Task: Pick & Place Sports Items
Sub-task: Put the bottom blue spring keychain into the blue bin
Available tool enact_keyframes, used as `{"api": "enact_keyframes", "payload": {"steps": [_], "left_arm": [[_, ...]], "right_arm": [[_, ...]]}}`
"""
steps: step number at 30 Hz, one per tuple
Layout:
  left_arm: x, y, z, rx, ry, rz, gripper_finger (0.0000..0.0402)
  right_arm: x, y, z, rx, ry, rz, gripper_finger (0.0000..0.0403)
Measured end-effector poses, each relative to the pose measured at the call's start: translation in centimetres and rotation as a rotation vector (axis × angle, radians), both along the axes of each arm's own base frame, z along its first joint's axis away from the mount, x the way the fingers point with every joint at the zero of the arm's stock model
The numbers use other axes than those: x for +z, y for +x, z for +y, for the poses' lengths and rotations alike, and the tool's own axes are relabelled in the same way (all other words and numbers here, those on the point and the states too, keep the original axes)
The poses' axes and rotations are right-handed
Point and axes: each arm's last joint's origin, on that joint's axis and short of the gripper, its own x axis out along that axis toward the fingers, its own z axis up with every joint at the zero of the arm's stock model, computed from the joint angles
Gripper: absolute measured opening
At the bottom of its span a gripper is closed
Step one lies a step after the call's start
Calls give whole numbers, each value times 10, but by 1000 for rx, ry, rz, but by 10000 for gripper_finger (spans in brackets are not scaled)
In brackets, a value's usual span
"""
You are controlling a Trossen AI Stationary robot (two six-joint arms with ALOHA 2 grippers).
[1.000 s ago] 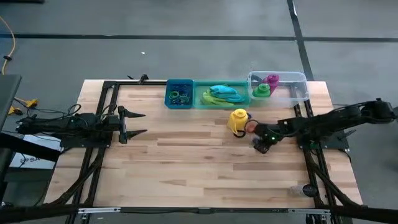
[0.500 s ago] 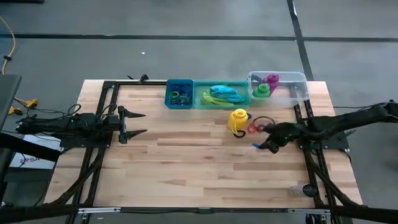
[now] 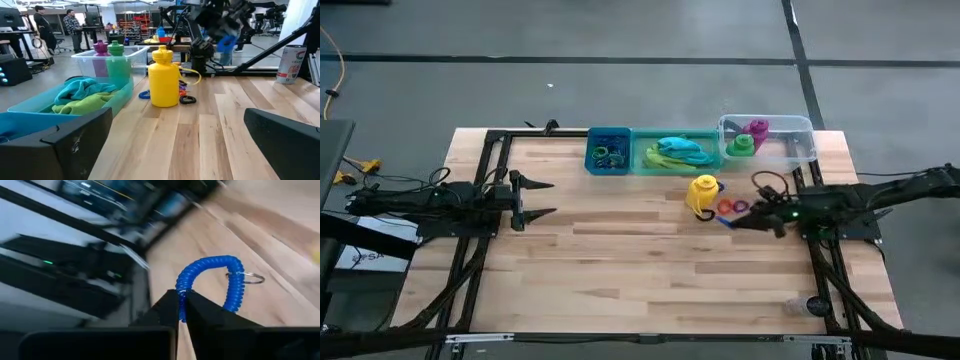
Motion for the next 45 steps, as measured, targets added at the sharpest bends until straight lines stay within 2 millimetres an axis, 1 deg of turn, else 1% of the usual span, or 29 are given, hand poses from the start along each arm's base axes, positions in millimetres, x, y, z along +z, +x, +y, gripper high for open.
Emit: {"api": "enact_keyframes", "payload": {"steps": [5, 7, 12, 16, 21, 26, 30, 37, 41, 45], "left_arm": [[0, 0, 0, 0, 0, 0, 368], [0, 0, 0, 0, 0, 0, 368], [0, 0, 0, 0, 0, 0, 368], [0, 0, 0, 0, 0, 0, 368], [0, 0, 0, 0, 0, -1, 368], [0, 0, 0, 0, 0, -5, 368], [0, 0, 0, 0, 0, -5, 368], [0, 0, 0, 0, 0, -5, 368], [0, 0, 0, 0, 0, -5, 368], [0, 0, 0, 0, 0, -5, 368]], "right_arm": [[14, 10, -2, -38, -31, -163, 0], [18, 14, -4, -61, -42, -192, 0], [42, 30, -11, -119, -144, -243, 0], [67, 46, -20, -166, -251, -282, 0], [94, 69, -35, -221, -333, -302, 0], [113, 97, -52, -203, -384, -310, 0], [124, 121, -68, -192, -410, -304, 0], [135, 164, -95, -180, -475, -270, 0], [138, 191, -115, -170, -496, -208, 0], [135, 216, -137, -178, -507, -132, 0]]}}
